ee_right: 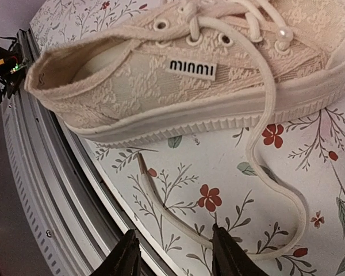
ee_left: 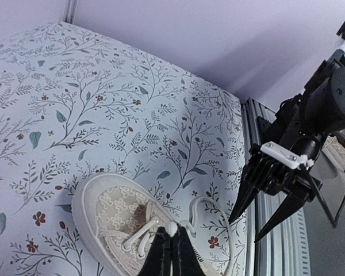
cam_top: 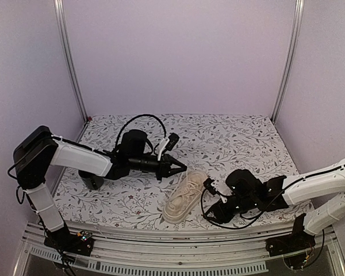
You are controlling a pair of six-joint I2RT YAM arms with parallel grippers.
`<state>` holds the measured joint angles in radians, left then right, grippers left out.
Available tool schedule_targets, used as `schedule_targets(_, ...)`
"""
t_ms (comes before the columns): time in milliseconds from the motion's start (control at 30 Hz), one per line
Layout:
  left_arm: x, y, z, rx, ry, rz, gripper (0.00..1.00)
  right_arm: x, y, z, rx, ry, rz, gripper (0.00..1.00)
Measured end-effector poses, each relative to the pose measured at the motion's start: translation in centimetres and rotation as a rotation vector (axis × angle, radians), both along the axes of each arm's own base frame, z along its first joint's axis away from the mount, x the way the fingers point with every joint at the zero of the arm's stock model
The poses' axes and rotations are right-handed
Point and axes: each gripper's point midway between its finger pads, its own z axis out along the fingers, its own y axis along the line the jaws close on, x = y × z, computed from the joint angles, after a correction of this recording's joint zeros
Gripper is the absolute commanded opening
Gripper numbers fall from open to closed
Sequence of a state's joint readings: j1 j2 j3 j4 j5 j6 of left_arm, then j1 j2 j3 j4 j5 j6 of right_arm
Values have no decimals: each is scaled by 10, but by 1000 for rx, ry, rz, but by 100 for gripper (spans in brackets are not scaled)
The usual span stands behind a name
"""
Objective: Tie the shoes
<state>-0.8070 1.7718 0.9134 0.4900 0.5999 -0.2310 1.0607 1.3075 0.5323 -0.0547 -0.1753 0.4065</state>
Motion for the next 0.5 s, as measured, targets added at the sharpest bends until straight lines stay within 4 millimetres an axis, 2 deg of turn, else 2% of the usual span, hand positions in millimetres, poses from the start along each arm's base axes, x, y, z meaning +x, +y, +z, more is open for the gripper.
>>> schedule_targets(100, -1, 0, 1, -16, -32, -9, 0, 0, 7, -10, -63, -29, 34, 45)
schedule_targets(300, -5, 0, -5, -38, -38, -34, 0, 3, 28, -11, -121, -89, 113, 43)
schedule_targets(500, -5, -1, -6, -47, -38, -40, 0, -4, 33, -25, -199, -102, 184, 39)
